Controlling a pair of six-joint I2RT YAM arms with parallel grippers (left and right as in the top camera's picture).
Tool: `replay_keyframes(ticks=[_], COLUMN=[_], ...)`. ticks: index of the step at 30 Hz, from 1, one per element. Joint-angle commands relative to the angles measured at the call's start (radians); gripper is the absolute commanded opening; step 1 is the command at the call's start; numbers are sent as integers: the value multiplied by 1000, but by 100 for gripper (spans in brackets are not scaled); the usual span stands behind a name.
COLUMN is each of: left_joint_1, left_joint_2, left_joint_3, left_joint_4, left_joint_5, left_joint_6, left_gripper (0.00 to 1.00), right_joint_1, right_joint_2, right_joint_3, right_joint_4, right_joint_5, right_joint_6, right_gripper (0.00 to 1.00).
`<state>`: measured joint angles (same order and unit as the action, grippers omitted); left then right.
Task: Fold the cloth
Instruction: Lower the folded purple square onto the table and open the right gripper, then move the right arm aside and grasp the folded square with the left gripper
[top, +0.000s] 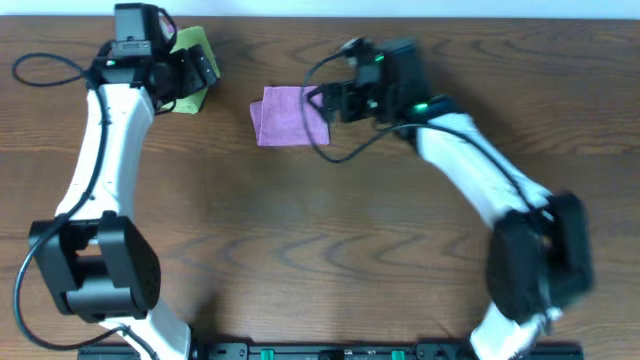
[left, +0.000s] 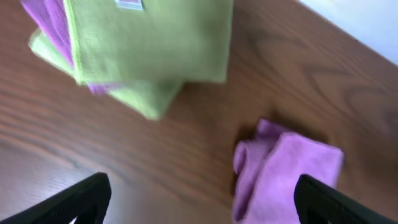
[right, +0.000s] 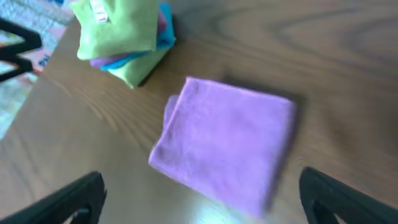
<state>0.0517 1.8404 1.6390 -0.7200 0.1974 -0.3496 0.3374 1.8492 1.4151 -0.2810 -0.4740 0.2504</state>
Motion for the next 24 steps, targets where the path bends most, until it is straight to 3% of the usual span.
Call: replay_keyframes(ticks=[1,5,8,12,17,24], left_joint_1=[15,16,13,11,-26,-111], left_joint_2=[-12,-11,-11,-11,-10,37], left_joint_3=[11,-58,-195,-364,-527,-579], left_joint_4=[-56,-92,-14,183,416,589], left_joint_5=[139,188,289,406,432,402], left_joint_6=[-63,-103,-163,-286,-434,-531], left_gripper=[95,95,95,95,95,95], right_joint_1=[-83,-220,-387,-595,-830,-909], right_joint_2=[-133,-262,-378,-516,-684,-744], right_joint_3=[12,6,-49,-195,-433,-555], right_joint_4=[-129,-354,-478,-478,-397,-399], right_joint_5=[-27,-37,-108,-224,-364,-368], right_joint_6=[-152,-273,-377,-417,-383,-306], right_gripper=[99,99,99,99,99,99])
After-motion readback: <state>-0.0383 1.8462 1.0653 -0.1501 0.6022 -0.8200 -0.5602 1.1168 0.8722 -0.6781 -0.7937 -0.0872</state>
